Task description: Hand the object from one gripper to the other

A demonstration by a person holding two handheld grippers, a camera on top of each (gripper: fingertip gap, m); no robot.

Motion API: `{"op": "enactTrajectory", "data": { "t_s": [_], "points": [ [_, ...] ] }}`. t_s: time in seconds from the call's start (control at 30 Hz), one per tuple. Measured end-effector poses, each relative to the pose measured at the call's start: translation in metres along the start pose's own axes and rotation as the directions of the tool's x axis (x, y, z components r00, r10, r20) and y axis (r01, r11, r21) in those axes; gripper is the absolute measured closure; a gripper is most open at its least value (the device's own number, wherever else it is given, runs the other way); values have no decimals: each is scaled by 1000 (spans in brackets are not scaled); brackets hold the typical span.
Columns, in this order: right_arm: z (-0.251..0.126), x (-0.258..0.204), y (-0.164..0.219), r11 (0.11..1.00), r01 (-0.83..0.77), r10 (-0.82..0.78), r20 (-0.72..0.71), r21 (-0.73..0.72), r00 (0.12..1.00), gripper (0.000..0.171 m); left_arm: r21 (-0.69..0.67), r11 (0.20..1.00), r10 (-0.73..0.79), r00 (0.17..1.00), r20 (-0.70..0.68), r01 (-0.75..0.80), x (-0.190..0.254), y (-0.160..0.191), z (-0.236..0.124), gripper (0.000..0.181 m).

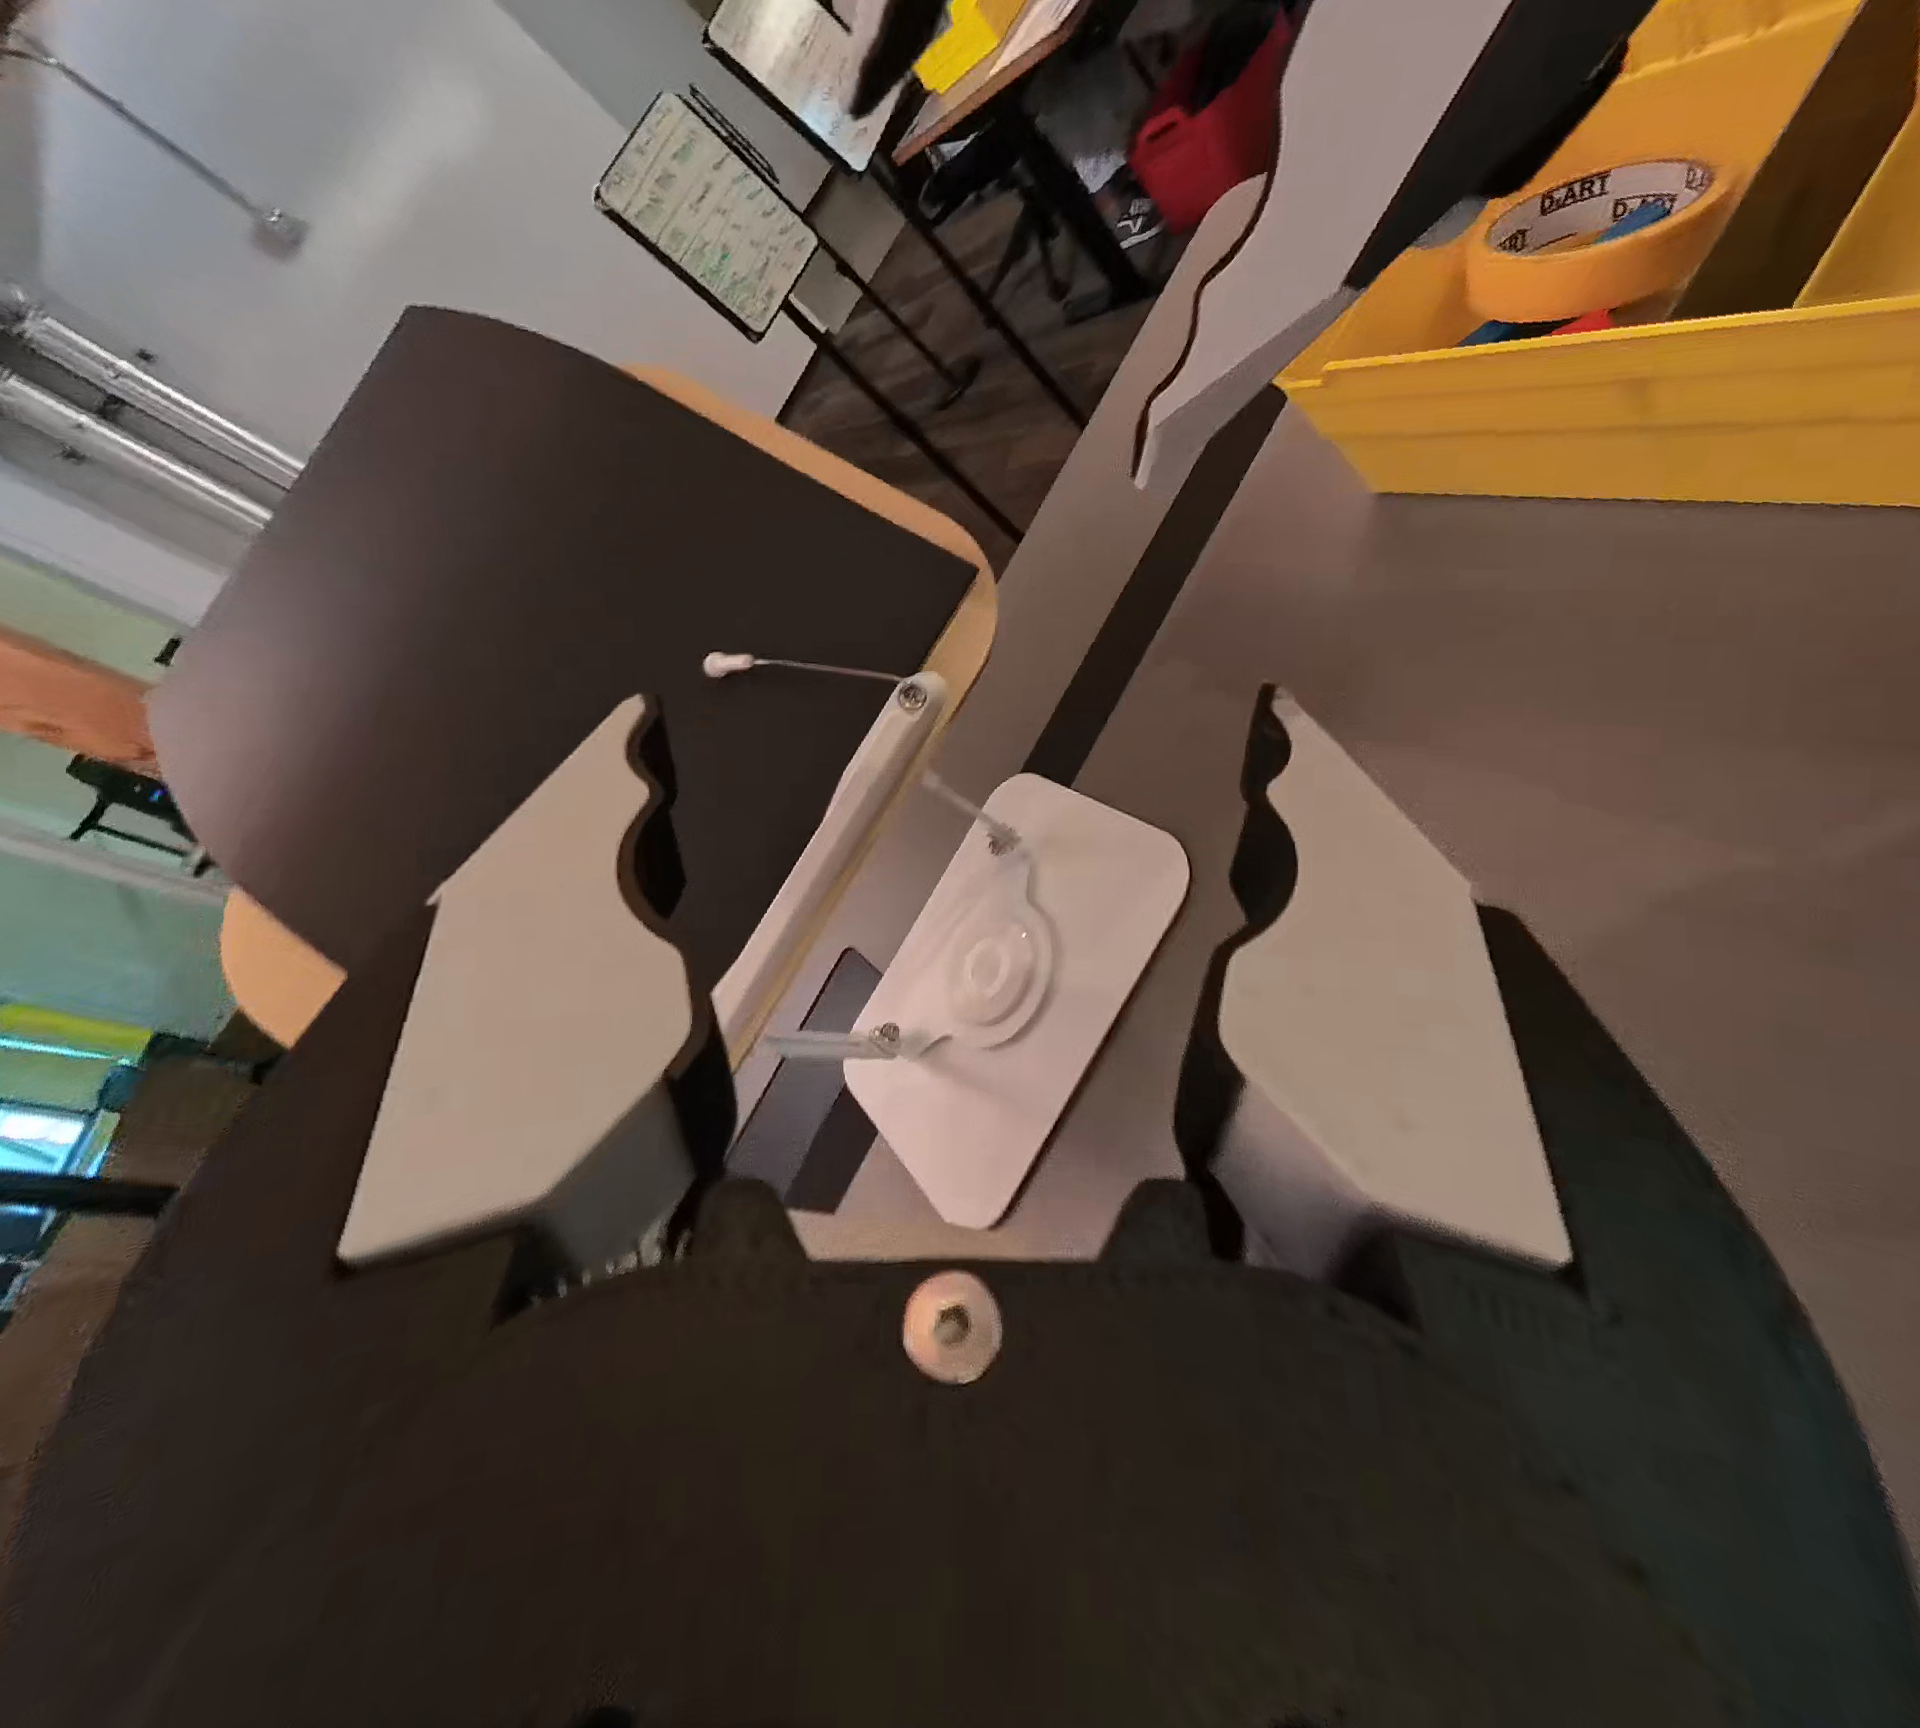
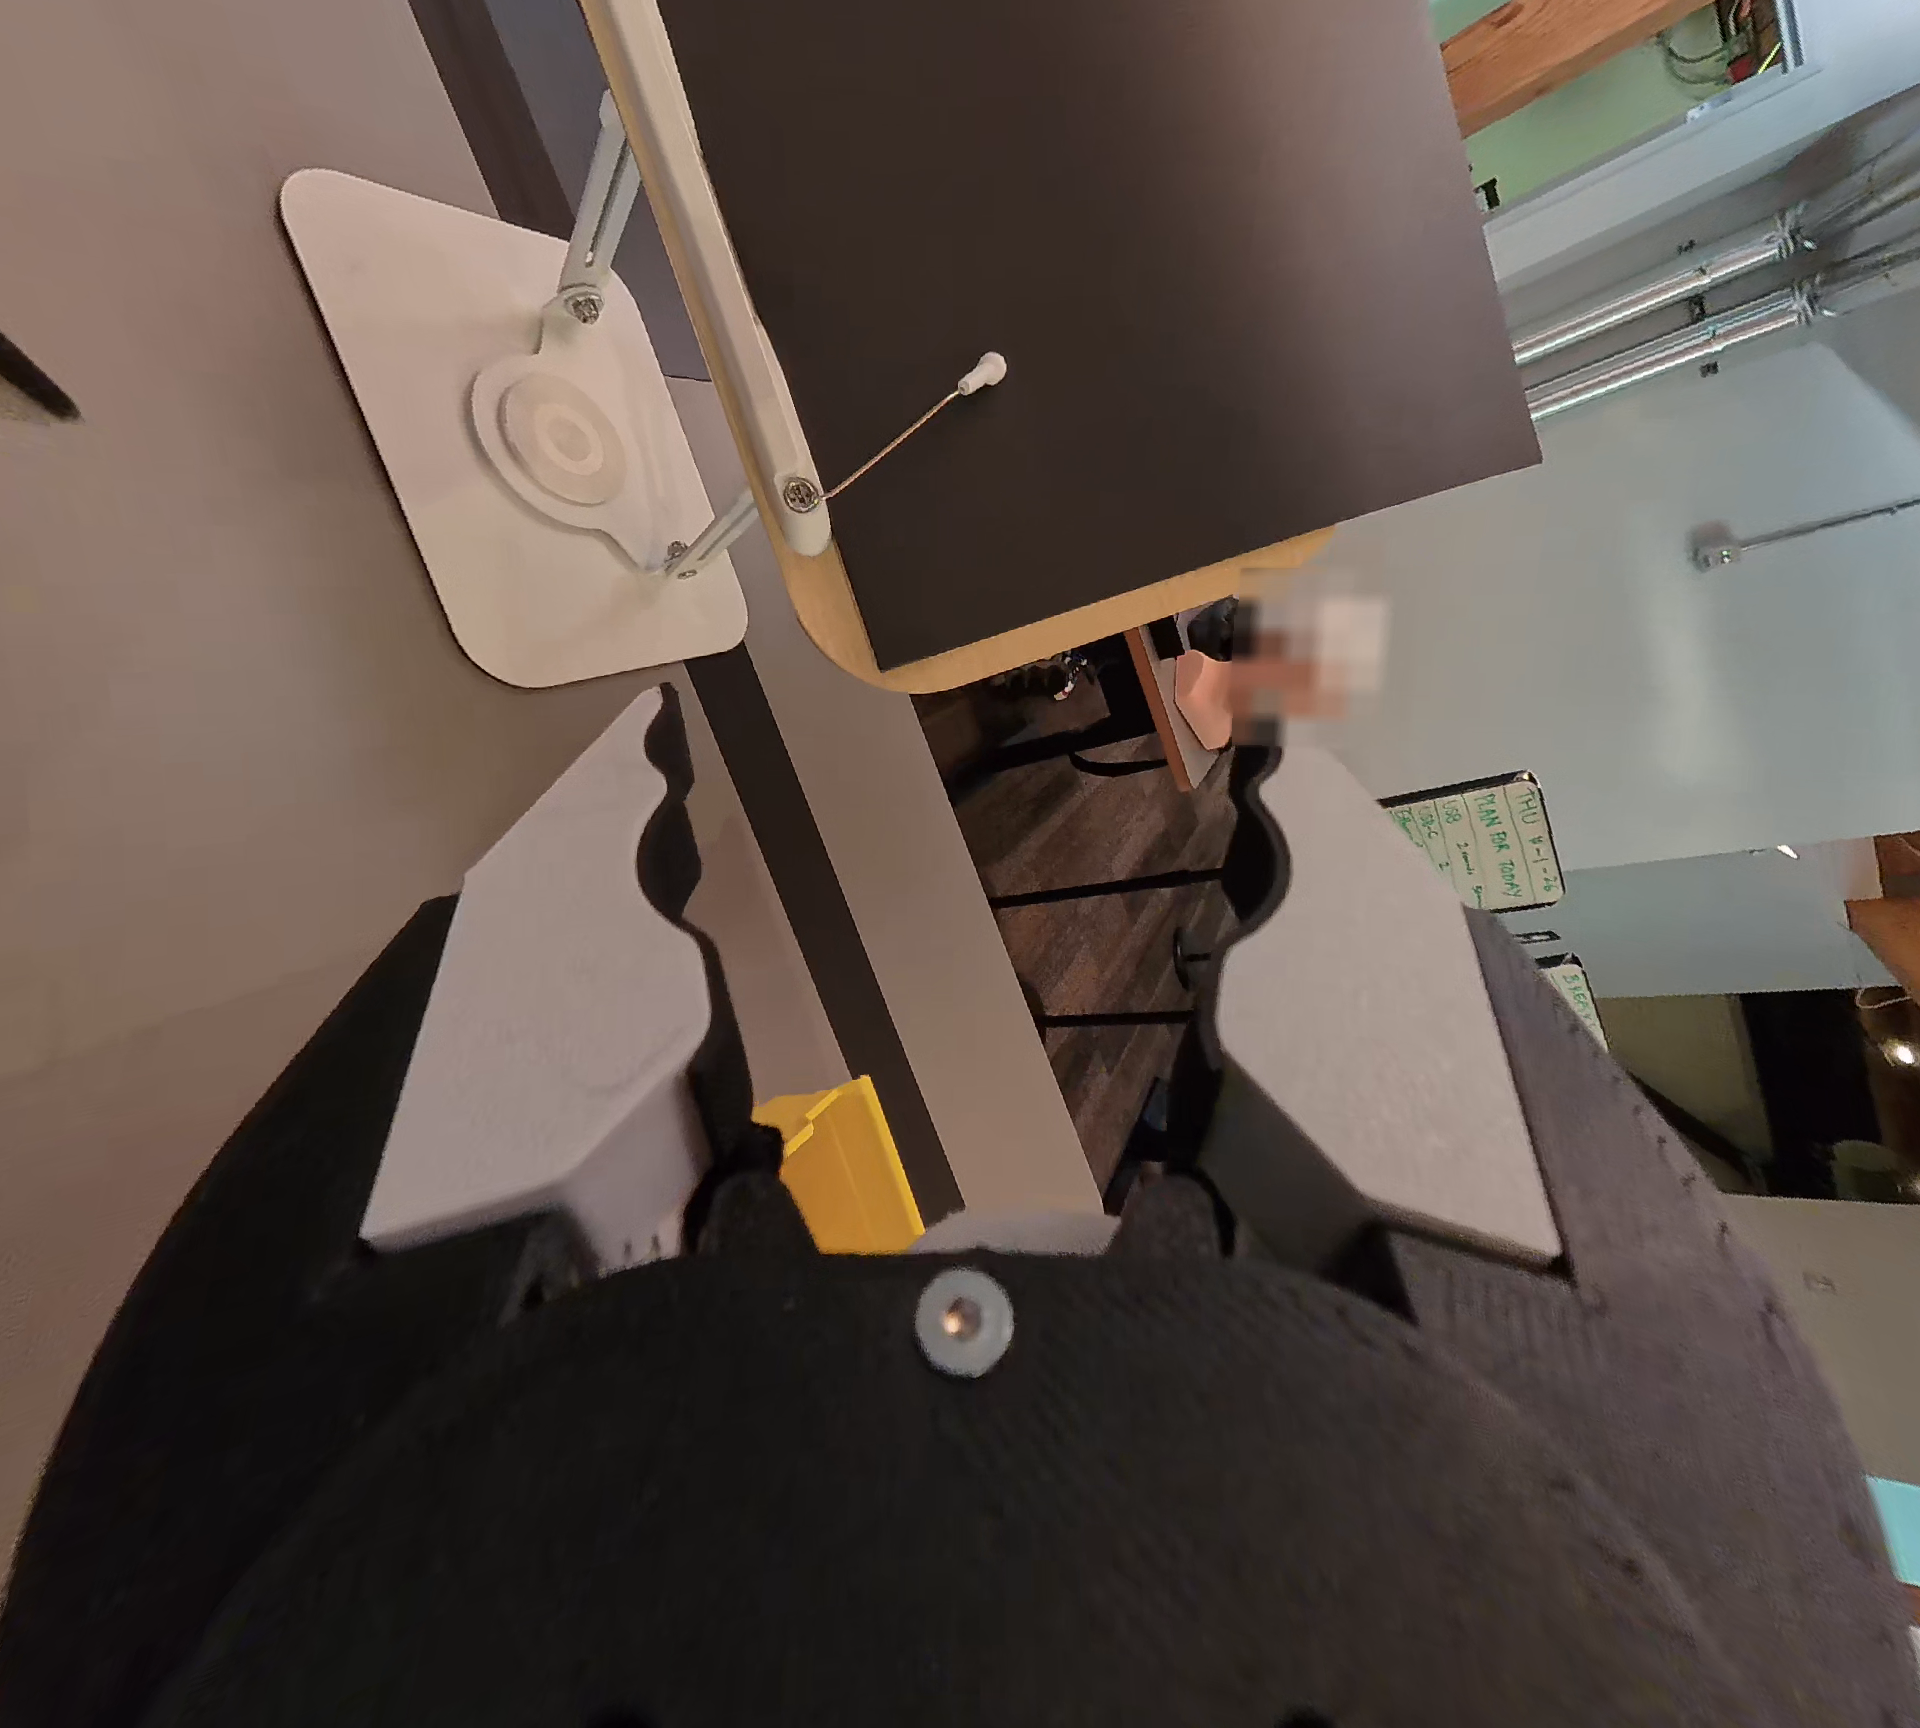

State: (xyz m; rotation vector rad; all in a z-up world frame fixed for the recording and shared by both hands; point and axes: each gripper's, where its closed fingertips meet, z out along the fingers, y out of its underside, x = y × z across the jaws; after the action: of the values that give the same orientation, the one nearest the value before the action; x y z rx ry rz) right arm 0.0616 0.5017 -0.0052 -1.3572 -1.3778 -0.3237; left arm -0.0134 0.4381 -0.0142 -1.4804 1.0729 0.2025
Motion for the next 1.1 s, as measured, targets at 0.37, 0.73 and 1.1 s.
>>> {"op": "enactTrajectory", "data": {
  "t_s": [0.37,0.73,1.1],
  "points": [
    [-5,-5,-19,999,26,-26,-4,36,1000,68,-84,990,-96,970,224,117,-65,64,-120,76],
    [8,-28,-47,991,132,-132,-19,17,991,71,-179,934,-166,820,548,309,-136,209,-311,85],
    [-13,-54,-131,973,172,-161,-83,156,983,136,-264,912,-160,865,475,314,-107,281,-373,146]
  ]
}}
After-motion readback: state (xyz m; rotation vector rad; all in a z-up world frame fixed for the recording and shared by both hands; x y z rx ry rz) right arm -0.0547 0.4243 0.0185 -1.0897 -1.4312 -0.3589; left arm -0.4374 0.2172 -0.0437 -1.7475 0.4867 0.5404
